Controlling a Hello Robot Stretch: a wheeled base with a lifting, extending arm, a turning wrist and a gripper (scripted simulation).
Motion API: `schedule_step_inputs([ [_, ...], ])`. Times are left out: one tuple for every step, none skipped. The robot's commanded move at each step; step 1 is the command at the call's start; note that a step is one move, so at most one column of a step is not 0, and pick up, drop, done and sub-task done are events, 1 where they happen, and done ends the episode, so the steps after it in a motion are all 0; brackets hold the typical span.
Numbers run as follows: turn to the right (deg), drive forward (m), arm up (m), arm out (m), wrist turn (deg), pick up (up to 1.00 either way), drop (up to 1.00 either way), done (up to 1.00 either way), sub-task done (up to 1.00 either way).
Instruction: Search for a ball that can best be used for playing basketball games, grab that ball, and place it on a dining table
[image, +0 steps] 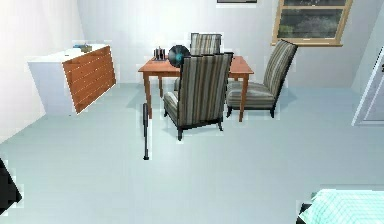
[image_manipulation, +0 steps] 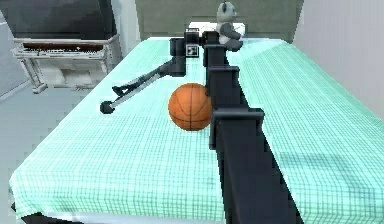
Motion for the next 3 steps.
schedule_step_inputs([
  [0.0, 0.00, 0.00, 0.00, 45.0, 0.00, 0.00, 0.00, 0.00],
  [0.0, 0.00, 0.00, 0.00, 45.0, 0.00, 0.00, 0.00, 0.00],
  [0.0, 0.00, 0.00, 0.00, 6.0, 0.00, 0.00, 0.00, 0.00],
])
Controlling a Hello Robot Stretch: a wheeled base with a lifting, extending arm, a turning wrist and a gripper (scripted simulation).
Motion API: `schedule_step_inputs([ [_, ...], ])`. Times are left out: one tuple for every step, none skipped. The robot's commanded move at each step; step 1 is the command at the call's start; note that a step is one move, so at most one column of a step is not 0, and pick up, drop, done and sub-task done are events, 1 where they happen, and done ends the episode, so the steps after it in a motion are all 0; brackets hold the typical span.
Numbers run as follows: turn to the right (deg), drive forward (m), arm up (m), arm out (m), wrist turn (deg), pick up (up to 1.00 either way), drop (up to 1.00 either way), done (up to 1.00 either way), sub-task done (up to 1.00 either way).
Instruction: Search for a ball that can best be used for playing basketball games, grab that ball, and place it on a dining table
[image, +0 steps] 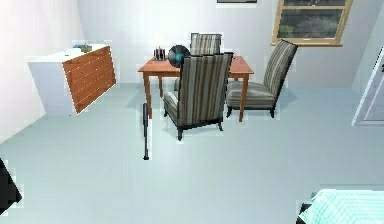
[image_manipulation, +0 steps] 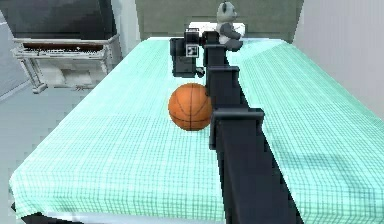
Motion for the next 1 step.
schedule_step_inputs([
  [0.0, 0.00, -0.20, 0.00, 0.0, 0.00, 0.00, 0.00, 0.00],
])
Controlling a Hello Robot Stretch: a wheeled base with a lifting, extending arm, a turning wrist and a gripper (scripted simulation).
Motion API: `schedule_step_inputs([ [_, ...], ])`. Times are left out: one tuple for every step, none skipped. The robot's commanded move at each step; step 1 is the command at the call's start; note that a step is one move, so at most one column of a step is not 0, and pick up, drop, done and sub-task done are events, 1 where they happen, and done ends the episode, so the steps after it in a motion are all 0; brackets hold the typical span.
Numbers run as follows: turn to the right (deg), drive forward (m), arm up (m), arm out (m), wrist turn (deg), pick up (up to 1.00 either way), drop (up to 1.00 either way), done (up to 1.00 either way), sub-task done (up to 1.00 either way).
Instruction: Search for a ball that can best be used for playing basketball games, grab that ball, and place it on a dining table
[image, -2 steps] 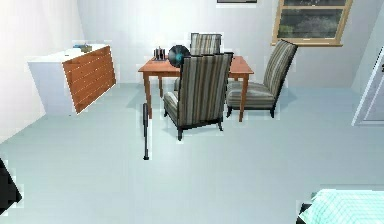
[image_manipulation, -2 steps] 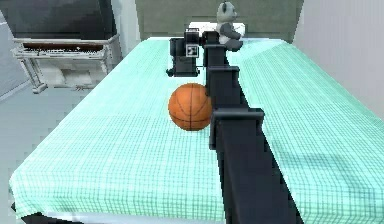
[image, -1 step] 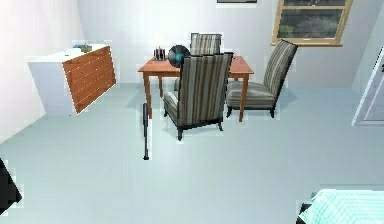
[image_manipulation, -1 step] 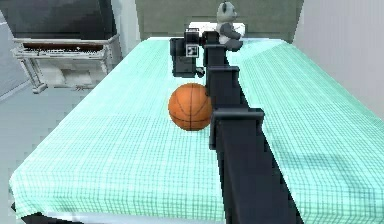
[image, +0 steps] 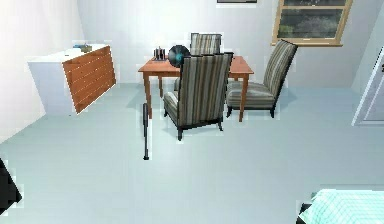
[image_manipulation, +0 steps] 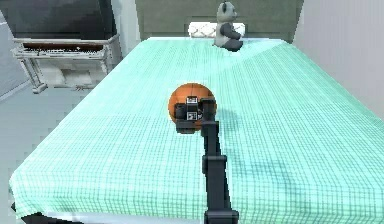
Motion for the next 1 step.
schedule_step_inputs([
  [0.0, 0.00, 0.00, 0.00, 0.0, 1.00, 0.00, 0.00, 0.00],
])
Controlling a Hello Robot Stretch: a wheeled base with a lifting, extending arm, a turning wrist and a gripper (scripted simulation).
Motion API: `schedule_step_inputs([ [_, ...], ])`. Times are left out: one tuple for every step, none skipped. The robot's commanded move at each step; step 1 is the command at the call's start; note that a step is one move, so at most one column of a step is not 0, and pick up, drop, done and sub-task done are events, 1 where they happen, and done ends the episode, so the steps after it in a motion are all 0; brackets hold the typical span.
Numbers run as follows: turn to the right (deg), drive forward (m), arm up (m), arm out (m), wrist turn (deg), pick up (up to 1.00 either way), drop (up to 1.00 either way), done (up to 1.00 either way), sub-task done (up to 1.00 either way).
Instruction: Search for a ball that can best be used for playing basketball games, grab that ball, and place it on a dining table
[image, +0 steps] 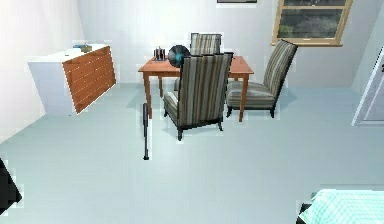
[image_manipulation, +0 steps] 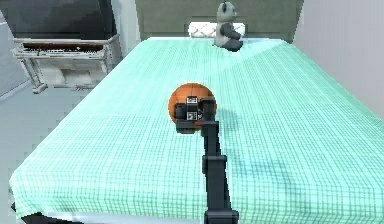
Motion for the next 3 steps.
schedule_step_inputs([
  [0.0, 0.00, 0.10, 0.00, 0.0, 0.00, 0.00, 0.00, 0.00],
  [0.0, 0.00, 0.10, 0.00, 0.0, 0.00, 0.00, 0.00, 0.00],
  [0.0, 0.00, 0.00, 0.00, -45.0, 0.00, 0.00, 0.00, 0.00],
])
